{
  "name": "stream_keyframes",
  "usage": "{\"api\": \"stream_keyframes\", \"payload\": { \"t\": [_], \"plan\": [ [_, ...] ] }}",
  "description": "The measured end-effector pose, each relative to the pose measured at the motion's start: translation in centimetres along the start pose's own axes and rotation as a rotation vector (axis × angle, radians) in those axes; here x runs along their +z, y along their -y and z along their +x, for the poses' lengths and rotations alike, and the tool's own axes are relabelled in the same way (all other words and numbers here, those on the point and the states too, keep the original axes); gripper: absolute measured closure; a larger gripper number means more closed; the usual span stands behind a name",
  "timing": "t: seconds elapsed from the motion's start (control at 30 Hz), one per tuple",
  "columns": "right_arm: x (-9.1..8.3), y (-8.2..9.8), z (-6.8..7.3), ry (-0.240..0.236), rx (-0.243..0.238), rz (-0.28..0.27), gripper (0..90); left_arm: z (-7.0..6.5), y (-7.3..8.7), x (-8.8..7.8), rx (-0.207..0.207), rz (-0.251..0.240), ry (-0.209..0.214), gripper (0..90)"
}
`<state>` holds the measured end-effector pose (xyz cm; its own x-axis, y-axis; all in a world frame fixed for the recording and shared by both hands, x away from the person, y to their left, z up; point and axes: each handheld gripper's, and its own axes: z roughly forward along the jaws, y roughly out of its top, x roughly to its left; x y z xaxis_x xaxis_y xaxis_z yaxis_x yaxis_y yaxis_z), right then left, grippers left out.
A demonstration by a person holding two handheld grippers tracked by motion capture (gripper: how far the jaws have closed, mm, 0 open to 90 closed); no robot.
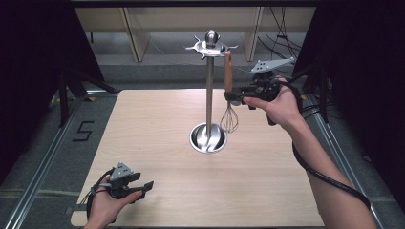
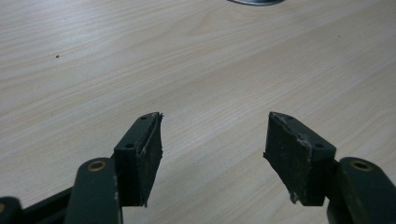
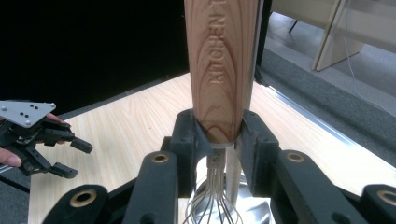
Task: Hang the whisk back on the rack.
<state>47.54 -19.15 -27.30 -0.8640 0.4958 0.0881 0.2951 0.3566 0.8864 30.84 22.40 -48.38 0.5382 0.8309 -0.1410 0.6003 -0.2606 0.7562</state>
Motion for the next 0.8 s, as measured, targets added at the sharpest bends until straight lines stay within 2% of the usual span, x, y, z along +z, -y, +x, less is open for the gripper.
{"api": "stream_keyframes", "payload": {
  "t": [0.17, 0.23, 0.3, 0.37, 0.43, 0.5, 0.57, 0.63, 0.7, 0.73, 0.77, 0.8],
  "plan": [
    [0.5, 0.0, 0.1, -0.001, 0.018, -0.006, 70.3, 0.0, 0.0, 0.0, 0.0, -0.003, 0.0, 35.6],
    [0.6, 0.1, 0.0, -0.006, 0.012, 0.012, 70.3, 0.0, 0.0, 0.0, 0.0, -0.003, 0.001, 35.6],
    [0.8, 0.2, 0.0, -0.009, 0.013, 0.011, 70.3, 0.0, 0.0, 0.0, -0.001, -0.007, -0.001, 35.6],
    [0.9, 0.2, -0.1, -0.005, -0.006, -0.007, 70.2, 0.0, 0.0, 0.0, 0.0, -0.003, 0.001, 35.6],
    [1.0, 0.3, 0.2, -0.001, 0.02, -0.006, 68.8, 0.0, 0.0, 0.0, 0.0, 0.0, 0.001, 35.6],
    [1.0, 0.2, 0.1, 0.001, 0.003, -0.004, 66.8, 0.0, 0.0, 0.0, 0.0, 0.0, 0.0, 35.6],
    [1.0, 0.3, 0.5, 0.025, 0.018, -0.013, 58.4, 0.0, 0.0, 0.0, 0.0, -0.007, -0.001, 35.6],
    [1.0, 0.3, 0.6, 0.041, 0.008, -0.024, 55.7, 0.0, 0.0, 0.0, -0.001, -0.007, -0.001, 35.6],
    [0.6, 0.4, 0.9, 0.076, 0.012, -0.041, 50.4, 0.0, 0.0, 0.0, -0.001, -0.008, -0.001, 35.6],
    [0.3, 0.5, 1.0, 0.125, -0.016, -0.072, 46.1, 0.1, 0.0, -0.1, 0.007, 0.003, -0.001, 35.6],
    [0.3, 0.5, 1.0, 0.125, -0.016, -0.072, 46.1, 0.1, 0.0, -0.1, 0.007, 0.003, -0.001, 35.6],
    [-0.3, 0.8, 1.3, 0.15, -0.004, -0.079, 42.1, 0.1, 0.0, -0.1, 0.006, 0.002, -0.001, 35.6]
  ]
}}
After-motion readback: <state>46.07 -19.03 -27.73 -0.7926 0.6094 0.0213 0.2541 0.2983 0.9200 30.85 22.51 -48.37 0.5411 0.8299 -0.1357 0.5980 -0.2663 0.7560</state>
